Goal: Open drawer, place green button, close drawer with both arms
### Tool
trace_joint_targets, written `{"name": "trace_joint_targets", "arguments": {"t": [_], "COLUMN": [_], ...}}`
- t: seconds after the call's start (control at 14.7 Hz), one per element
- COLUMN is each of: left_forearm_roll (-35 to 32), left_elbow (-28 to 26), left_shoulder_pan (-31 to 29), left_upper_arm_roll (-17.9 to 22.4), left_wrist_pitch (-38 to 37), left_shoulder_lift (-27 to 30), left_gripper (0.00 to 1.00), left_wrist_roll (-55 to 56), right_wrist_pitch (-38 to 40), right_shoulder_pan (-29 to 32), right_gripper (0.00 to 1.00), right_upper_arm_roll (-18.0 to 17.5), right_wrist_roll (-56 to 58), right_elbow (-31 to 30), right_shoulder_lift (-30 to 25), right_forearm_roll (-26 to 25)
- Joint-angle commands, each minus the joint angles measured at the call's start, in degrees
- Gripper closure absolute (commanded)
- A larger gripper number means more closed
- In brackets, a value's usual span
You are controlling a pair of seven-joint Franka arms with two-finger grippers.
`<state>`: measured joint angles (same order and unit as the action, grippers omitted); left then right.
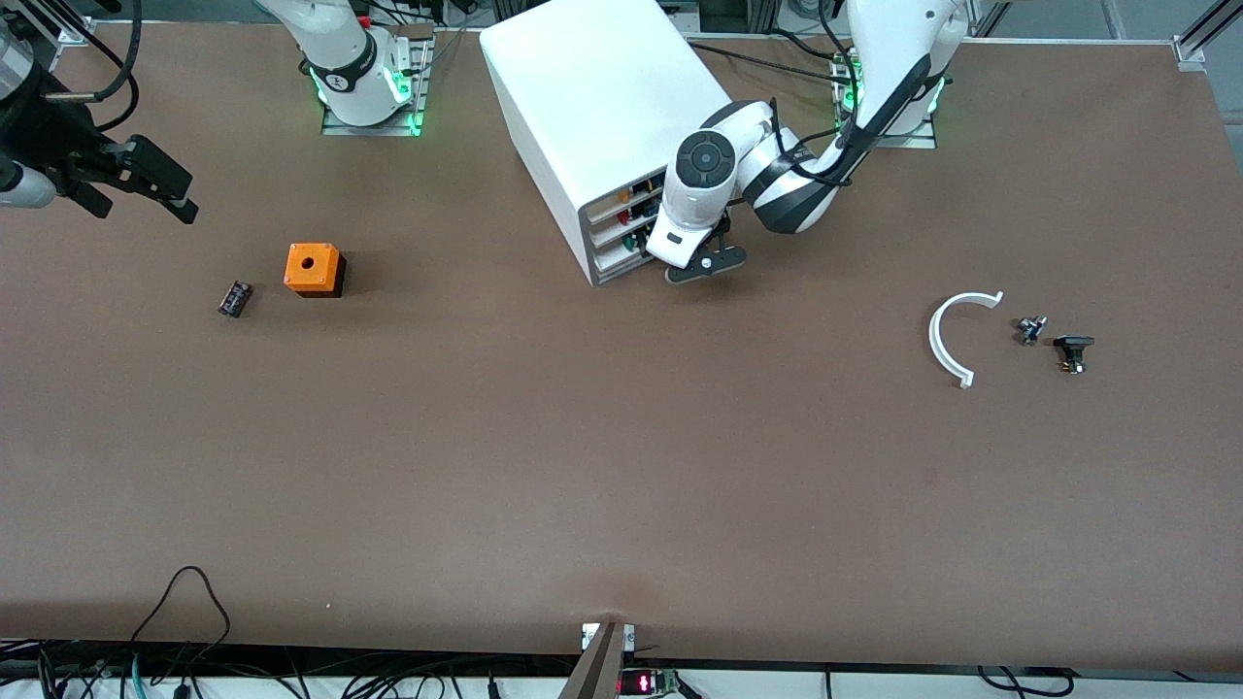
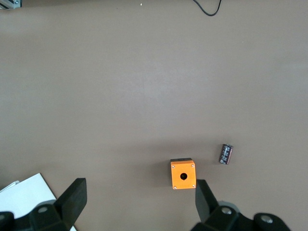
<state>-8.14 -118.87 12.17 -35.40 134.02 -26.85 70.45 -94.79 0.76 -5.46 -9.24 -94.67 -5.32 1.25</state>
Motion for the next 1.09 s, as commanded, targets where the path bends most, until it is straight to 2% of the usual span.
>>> {"name": "trace_joint_targets", "arguments": {"t": [0.0, 0.2, 0.48, 0.61, 0.81, 1.02], "left_forearm_roll": [1.3, 1.3, 1.3, 0.9, 0.3, 0.2], "left_elbow": [-0.4, -0.4, 0.6, 4.2, 14.5, 21.6], "left_shoulder_pan": [-0.2, -1.0, -1.4, -2.6, -5.0, -9.5], "left_upper_arm_roll": [-1.0, -2.7, -3.0, -3.0, -2.5, -2.6], "left_wrist_pitch": [-1.2, -1.9, -3.4, -7.6, -22.5, -30.5], "left_shoulder_lift": [0.0, 0.0, 0.6, 1.0, 1.1, 2.8], "left_gripper": [0.00, 0.00, 0.00, 0.00, 0.00, 0.00], "left_wrist_roll": [-0.3, -0.3, -0.9, -1.5, -7.2, -13.5], "right_wrist_pitch": [1.4, 2.4, 4.4, 4.5, 4.3, 5.7], "right_shoulder_pan": [0.1, 0.2, -0.1, -0.1, -0.7, -0.7], "right_gripper": [0.00, 0.00, 0.00, 0.00, 0.00, 0.00], "right_upper_arm_roll": [-0.2, -0.2, -0.4, -0.4, -0.4, -0.4], "right_wrist_roll": [1.0, 1.2, 1.1, 0.9, 0.5, 0.0], "right_elbow": [2.7, 5.5, 5.6, 5.6, 5.6, 5.1], "right_shoulder_lift": [2.1, 4.9, 5.9, 5.8, 5.9, 5.9], "right_forearm_roll": [0.3, 0.0, 0.1, -0.4, -0.6, -0.5]}}
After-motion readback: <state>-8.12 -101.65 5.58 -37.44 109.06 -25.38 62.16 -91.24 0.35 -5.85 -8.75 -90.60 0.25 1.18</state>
